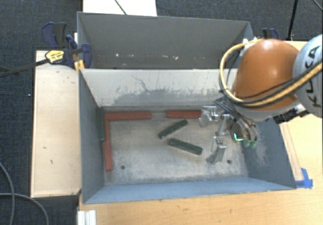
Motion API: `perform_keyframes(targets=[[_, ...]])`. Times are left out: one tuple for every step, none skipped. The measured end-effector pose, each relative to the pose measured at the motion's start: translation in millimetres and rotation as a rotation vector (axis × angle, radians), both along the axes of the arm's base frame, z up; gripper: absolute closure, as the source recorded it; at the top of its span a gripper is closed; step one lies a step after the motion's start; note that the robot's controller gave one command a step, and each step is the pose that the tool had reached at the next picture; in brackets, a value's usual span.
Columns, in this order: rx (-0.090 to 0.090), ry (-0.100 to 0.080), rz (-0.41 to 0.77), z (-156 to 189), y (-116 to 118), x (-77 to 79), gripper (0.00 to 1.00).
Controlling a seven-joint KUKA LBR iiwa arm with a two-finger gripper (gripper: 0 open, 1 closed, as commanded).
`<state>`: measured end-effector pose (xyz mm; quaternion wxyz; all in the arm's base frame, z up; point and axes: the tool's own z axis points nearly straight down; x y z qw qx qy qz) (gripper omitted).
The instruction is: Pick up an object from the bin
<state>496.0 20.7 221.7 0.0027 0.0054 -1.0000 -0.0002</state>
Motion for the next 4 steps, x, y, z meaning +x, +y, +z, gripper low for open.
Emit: perform_keyframes(targets=[[0.0, -0.008, -0.001, 3.3, -0.1, 1.6, 0.0], [0.001, -0.013, -0.083, -52.6, -1.4, 16.6, 0.0], [0.0, -0.012, -0.097, -72.8, -0.2, 17.6, 0.0], [0.001, -0.001, 0.174, -81.7, 22.9, 13.6, 0.0]])
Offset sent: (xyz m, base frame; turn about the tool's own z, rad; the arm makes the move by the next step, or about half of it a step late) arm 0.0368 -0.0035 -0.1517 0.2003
